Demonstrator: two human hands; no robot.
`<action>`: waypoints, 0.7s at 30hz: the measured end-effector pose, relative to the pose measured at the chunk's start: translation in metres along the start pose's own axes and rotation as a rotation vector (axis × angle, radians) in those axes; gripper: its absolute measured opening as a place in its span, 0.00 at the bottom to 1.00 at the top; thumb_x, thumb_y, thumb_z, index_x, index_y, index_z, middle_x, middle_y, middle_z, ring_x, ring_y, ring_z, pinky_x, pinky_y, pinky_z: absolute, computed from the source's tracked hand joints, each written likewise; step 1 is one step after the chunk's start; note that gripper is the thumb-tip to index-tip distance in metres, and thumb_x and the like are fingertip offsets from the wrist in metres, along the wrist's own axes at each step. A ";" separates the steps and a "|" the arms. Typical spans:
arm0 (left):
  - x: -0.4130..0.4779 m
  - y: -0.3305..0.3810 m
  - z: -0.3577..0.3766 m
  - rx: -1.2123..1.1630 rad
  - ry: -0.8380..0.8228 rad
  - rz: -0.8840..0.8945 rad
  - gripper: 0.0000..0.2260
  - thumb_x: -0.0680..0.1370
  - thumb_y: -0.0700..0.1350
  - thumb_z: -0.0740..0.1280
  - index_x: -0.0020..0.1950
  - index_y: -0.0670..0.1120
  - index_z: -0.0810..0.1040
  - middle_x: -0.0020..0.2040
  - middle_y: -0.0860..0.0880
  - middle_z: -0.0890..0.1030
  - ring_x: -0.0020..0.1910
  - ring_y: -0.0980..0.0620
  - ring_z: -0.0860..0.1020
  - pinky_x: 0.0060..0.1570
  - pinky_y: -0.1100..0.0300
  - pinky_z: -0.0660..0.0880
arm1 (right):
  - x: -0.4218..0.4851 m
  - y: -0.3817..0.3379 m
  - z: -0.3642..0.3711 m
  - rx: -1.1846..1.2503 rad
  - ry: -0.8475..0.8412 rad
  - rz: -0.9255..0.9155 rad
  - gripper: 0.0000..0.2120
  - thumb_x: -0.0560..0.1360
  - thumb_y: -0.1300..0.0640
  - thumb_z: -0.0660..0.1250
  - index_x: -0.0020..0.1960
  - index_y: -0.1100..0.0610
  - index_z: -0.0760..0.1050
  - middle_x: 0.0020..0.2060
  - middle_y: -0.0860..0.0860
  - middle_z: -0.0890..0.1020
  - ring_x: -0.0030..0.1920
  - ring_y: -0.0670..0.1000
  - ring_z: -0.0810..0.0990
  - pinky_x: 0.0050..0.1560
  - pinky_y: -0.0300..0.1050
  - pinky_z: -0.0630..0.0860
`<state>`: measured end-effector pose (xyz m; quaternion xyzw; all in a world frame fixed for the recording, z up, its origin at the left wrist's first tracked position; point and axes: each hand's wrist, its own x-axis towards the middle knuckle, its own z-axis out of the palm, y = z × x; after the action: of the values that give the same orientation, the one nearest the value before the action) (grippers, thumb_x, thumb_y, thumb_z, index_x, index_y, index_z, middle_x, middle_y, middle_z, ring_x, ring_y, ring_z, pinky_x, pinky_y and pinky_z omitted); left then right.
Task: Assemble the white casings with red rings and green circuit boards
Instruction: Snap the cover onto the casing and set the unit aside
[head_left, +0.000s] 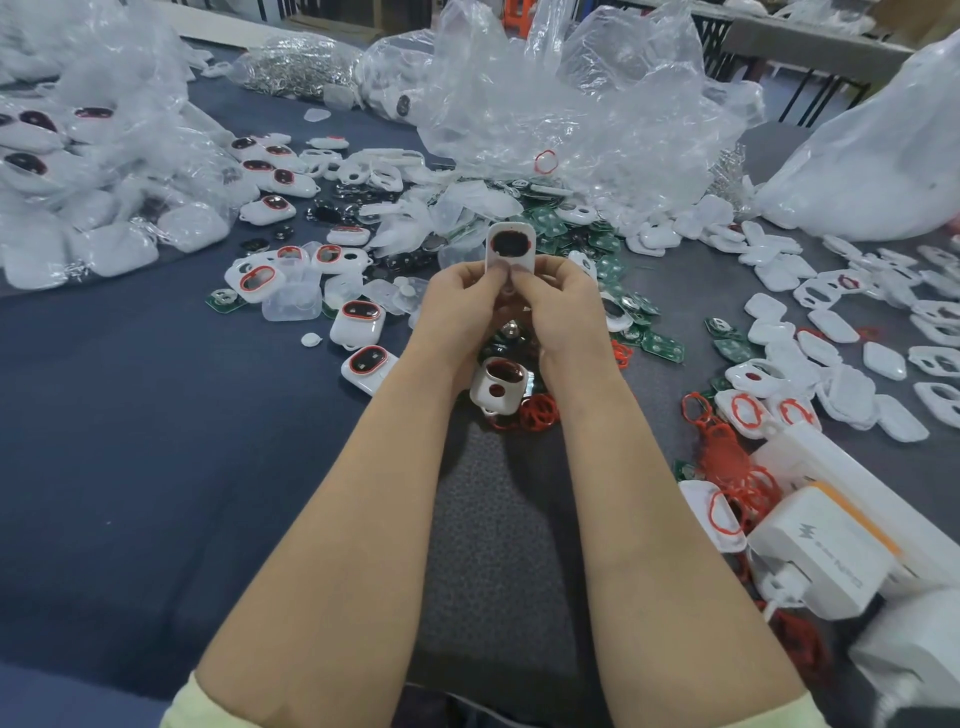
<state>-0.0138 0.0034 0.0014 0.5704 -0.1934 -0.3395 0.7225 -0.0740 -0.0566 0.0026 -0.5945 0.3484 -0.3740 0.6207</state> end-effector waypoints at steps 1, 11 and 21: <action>0.000 0.000 0.000 -0.001 0.006 0.001 0.13 0.82 0.41 0.61 0.57 0.32 0.77 0.50 0.37 0.80 0.41 0.49 0.79 0.50 0.56 0.78 | 0.000 0.000 0.000 0.004 0.000 -0.005 0.04 0.75 0.63 0.68 0.43 0.56 0.74 0.37 0.52 0.80 0.38 0.50 0.79 0.43 0.45 0.76; 0.006 -0.005 0.000 0.068 0.064 0.031 0.10 0.81 0.43 0.62 0.46 0.39 0.79 0.44 0.42 0.82 0.39 0.50 0.80 0.45 0.57 0.78 | -0.004 0.000 0.000 -0.176 0.008 -0.136 0.02 0.76 0.61 0.66 0.45 0.55 0.75 0.38 0.50 0.81 0.39 0.47 0.79 0.42 0.40 0.76; 0.005 -0.003 0.001 0.295 0.189 0.169 0.14 0.80 0.45 0.64 0.52 0.33 0.78 0.49 0.36 0.82 0.50 0.39 0.81 0.55 0.43 0.77 | -0.009 -0.002 0.005 -0.308 0.063 -0.251 0.05 0.77 0.56 0.66 0.44 0.56 0.77 0.40 0.52 0.82 0.45 0.53 0.82 0.50 0.51 0.79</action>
<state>-0.0116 -0.0010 -0.0023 0.6812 -0.2194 -0.1904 0.6720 -0.0743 -0.0468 0.0045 -0.7092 0.3439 -0.4091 0.4598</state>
